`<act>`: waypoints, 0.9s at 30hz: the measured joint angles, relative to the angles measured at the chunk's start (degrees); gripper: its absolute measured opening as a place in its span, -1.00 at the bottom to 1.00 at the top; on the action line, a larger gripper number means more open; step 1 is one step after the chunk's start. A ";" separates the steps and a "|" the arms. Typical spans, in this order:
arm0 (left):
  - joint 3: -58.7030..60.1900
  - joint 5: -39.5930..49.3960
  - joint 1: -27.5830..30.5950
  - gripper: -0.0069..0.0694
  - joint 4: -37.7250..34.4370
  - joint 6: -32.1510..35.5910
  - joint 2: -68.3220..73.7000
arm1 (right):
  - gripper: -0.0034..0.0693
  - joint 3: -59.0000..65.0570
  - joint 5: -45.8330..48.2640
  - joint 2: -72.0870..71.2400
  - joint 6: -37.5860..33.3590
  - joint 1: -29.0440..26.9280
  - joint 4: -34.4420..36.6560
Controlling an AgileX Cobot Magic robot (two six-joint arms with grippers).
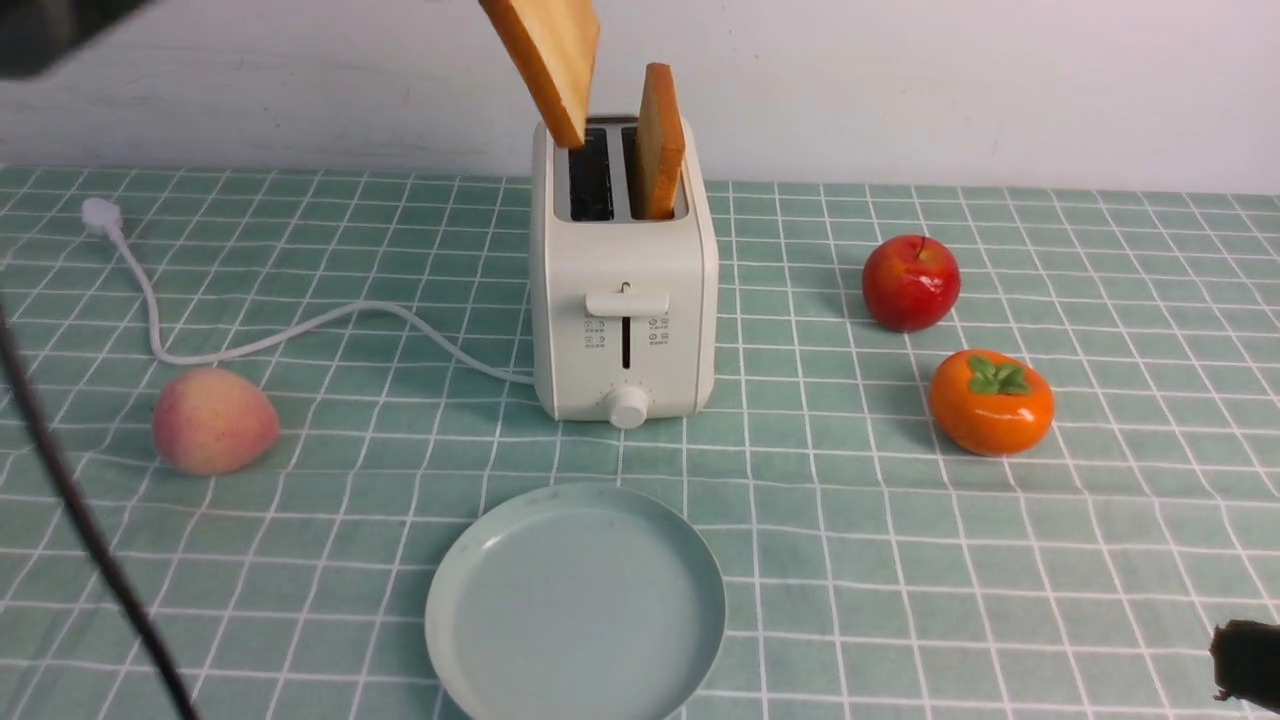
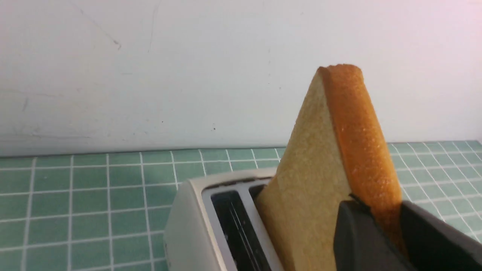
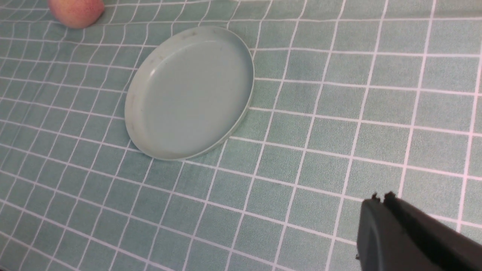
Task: Take toasted bread from bread machine on blue coffee table place on plate.
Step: 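Reach for a toast slice standing in the toaster with the left gripper, then place the slice of bread on the plate with the left gripper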
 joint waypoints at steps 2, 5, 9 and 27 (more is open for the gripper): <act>0.00 9.00 0.00 -0.59 2.26 -0.06 -3.68 | -0.90 0.00 -0.14 0.00 0.00 0.00 0.00; 2.65 19.25 0.00 -0.59 3.55 -0.61 -6.47 | -0.90 0.00 -0.14 0.00 0.00 0.00 0.00; 11.81 23.37 0.05 -0.59 1.48 -0.92 -8.95 | -0.89 0.00 -0.14 0.00 0.00 0.00 0.25; 48.66 -1.77 0.05 -0.59 -46.63 20.59 -4.68 | -0.86 0.00 -1.15 0.00 0.00 0.00 3.50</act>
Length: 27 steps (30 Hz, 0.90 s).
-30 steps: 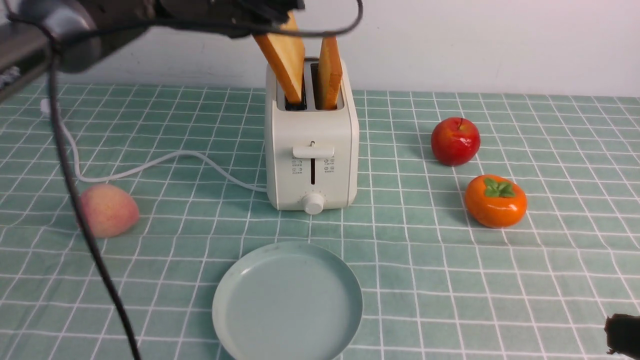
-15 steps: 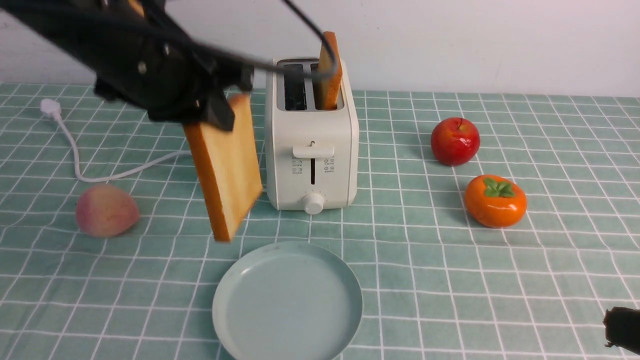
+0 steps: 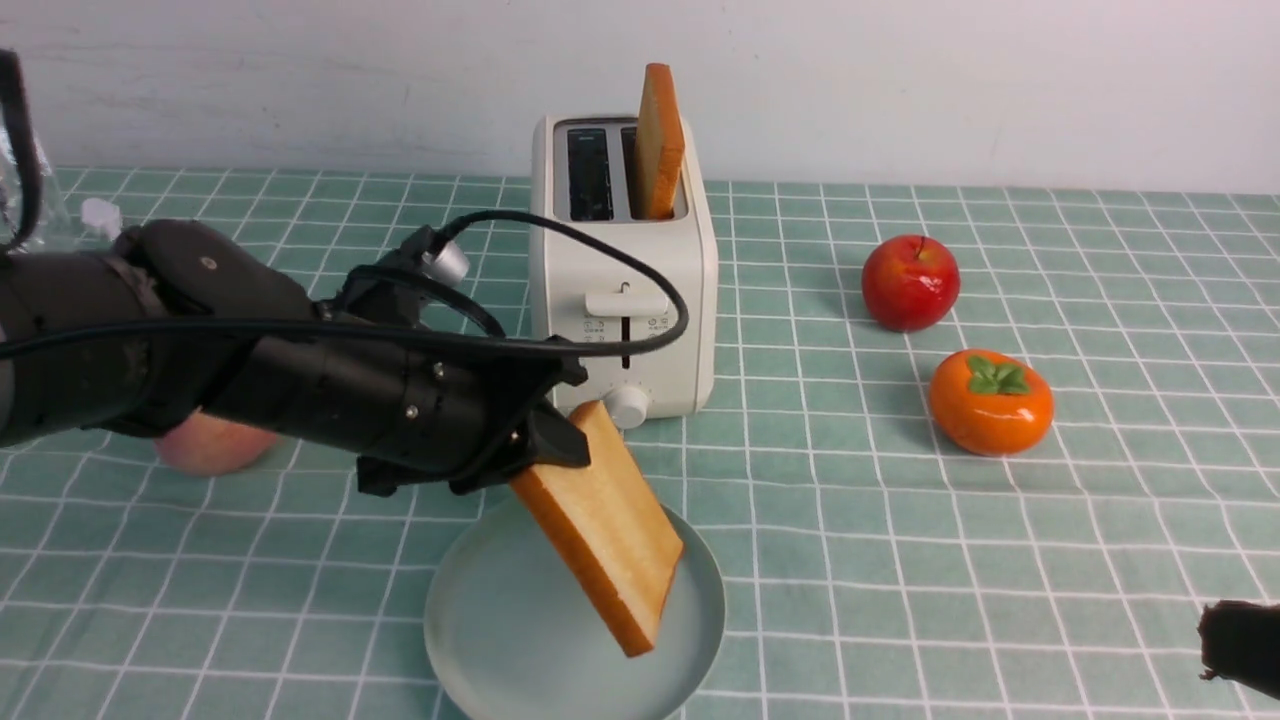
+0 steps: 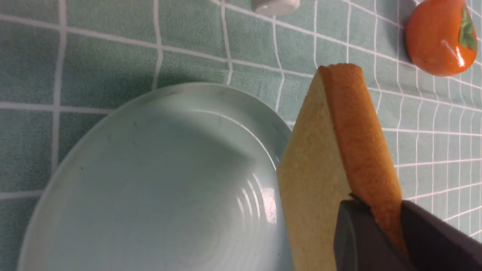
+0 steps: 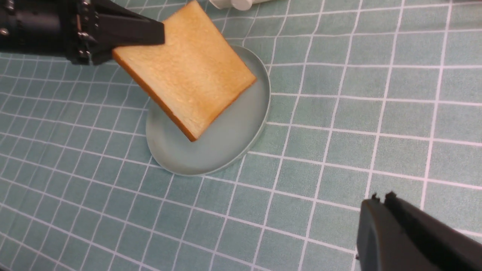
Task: Take toasted bread from bread machine on blue coffee table place on plate.
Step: 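Place the slice of bread on the plate with the left gripper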
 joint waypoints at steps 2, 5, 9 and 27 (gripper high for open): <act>0.00 0.17 0.00 -0.55 -0.96 1.91 1.57 | -0.86 0.00 -0.42 0.00 0.00 0.00 0.89; 0.00 0.70 0.00 -0.38 -1.23 4.52 2.41 | -0.86 0.00 -0.85 0.00 0.00 0.00 1.77; 0.00 2.30 0.00 0.03 0.90 7.15 2.41 | -0.86 -0.07 -1.44 0.16 0.00 0.00 3.61; 0.00 9.25 6.17 0.11 45.35 -22.33 -3.93 | -0.84 -24.76 6.84 20.62 1.77 1.70 0.68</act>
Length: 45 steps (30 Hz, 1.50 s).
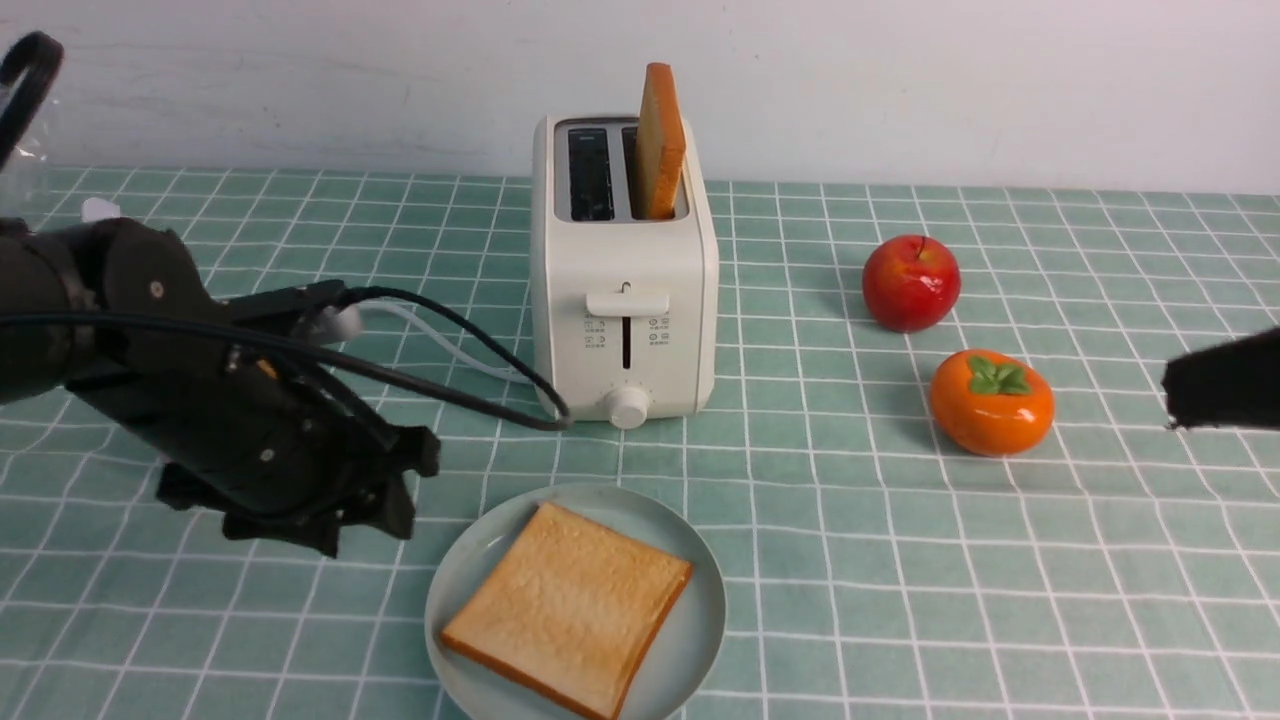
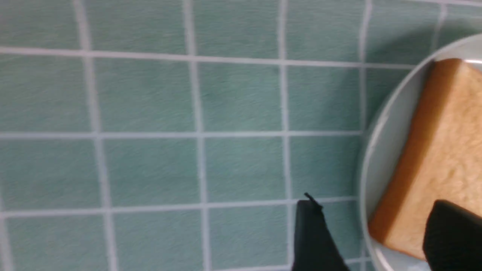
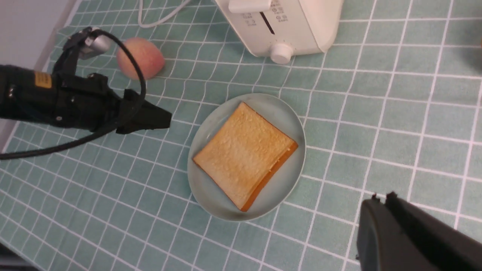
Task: Take toasted bread from bread machine on blue coffee table place on plate.
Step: 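Place the slice of bread on the plate with the left gripper, then grasp the toast slice in the toaster and pull it up out of the slot with the right gripper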
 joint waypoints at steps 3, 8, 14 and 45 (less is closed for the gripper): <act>0.00 4.01 0.00 -0.36 6.36 -5.62 -3.72 | -0.84 -5.76 -0.29 7.59 0.61 3.93 -1.68; 0.05 10.90 0.00 -0.86 9.34 -8.02 -13.41 | -0.81 -19.75 -2.79 22.82 4.37 11.62 -9.98; 5.13 15.32 0.00 -0.86 4.48 -7.43 -29.06 | -0.52 -37.86 -4.28 39.48 8.90 18.17 -19.64; 19.51 12.91 0.00 -0.86 0.08 -8.59 -55.34 | -0.60 -63.38 -23.13 62.53 11.65 21.09 -23.72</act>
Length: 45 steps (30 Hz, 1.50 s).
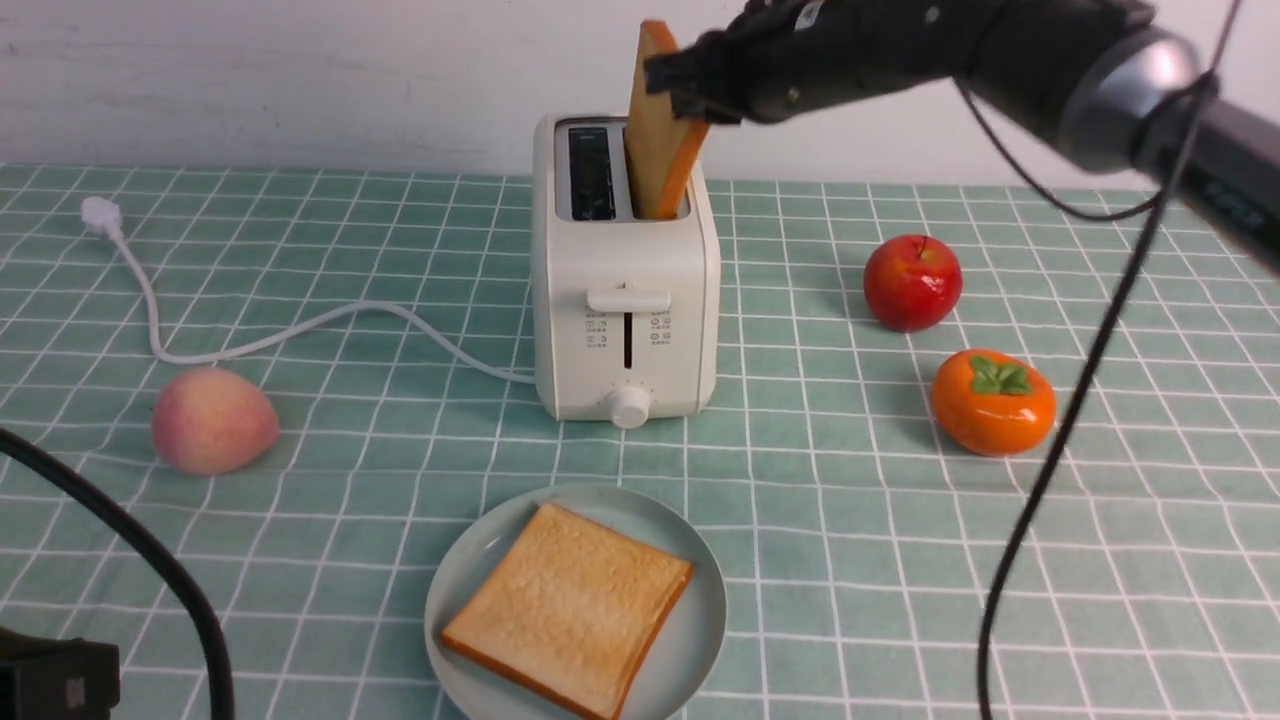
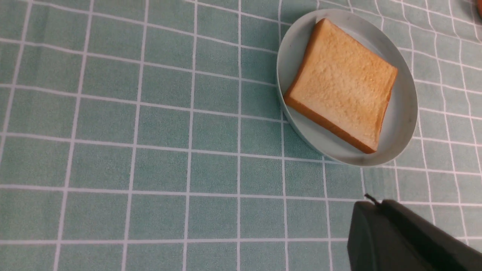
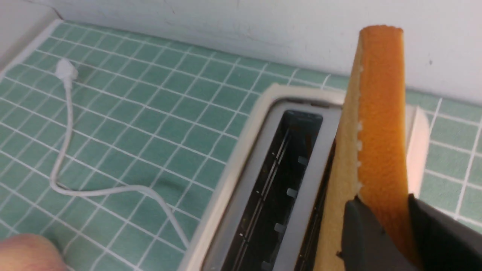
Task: Take toasted bread from bread machine on blue coffee table place on plate.
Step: 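Grasp the toast slice in the toaster and pull it up out of the slot with the right gripper, then place the held slice of bread on top of the slice on the plate with the right gripper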
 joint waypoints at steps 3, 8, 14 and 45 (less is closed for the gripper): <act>0.00 -0.09 0.00 -0.86 1.60 0.00 0.00 | -0.60 -0.17 8.38 -10.15 -0.07 -0.12 -0.22; 0.00 -1.65 0.00 -0.86 3.73 0.00 0.00 | -0.60 -0.99 26.38 -19.07 -2.25 -0.29 -0.02; 0.00 -4.16 0.00 -0.86 7.40 0.00 0.00 | -0.61 6.19 36.72 -17.90 -4.40 -3.43 8.60; 0.05 -3.04 0.00 -0.86 7.33 0.00 0.00 | 0.29 26.77 34.08 -0.24 -15.35 -2.37 29.72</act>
